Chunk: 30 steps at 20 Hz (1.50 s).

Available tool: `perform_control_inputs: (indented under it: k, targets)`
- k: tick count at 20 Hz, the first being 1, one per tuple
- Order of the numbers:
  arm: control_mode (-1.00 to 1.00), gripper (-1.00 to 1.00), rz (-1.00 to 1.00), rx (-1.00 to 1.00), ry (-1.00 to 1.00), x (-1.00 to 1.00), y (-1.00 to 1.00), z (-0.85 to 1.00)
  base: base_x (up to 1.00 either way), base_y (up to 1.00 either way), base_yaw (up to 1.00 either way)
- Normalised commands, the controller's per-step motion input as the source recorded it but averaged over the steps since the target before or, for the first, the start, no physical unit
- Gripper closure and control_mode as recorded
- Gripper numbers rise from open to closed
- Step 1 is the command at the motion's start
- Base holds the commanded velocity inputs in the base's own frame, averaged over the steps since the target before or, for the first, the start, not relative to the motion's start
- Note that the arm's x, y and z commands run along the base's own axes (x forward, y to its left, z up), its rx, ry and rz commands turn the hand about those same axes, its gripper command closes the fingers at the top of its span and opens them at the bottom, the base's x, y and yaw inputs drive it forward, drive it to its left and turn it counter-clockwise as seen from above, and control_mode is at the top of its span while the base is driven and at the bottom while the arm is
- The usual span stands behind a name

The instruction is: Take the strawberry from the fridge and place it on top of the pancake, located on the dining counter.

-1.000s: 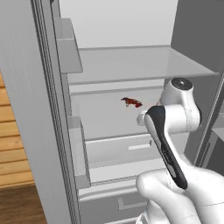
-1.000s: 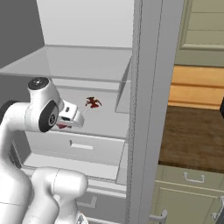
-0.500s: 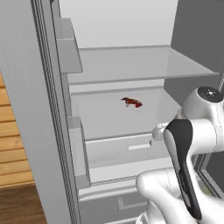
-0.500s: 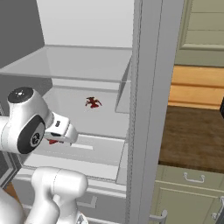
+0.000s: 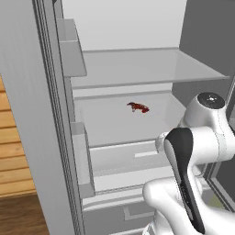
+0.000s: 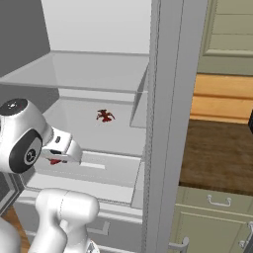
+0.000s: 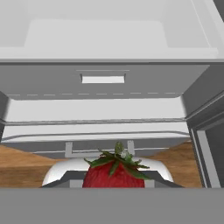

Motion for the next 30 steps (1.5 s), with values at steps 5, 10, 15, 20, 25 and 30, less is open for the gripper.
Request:
perform_control_inputs:
  k: [5,10,15,20,25,30]
  targets:
    - [-1.00,1.00,0.00,0.00,0.00,0.00,0.00,0.00,0.00,0.00,0.00]
    - [1.00,1.00,0.00,0.00,0.00,0.00,0.00,0.00,-0.41,0.00,0.00]
    - [1.00,1.00,0.00,0.00,0.00,0.00,0.00,0.00,-0.95,0.00,-0.15]
    - [1.00,1.00,0.00,0.00,0.00,0.00,0.00,0.00,-0.76,0.10,-0.50]
    - [1.00,1.00,0.00,0.00,0.00,0.00,0.00,0.00,-0.70,0.06,-0.73]
    - [1.00,1.00,0.00,0.00,0.00,0.00,0.00,0.00,-0.75,0.00,-0.76]
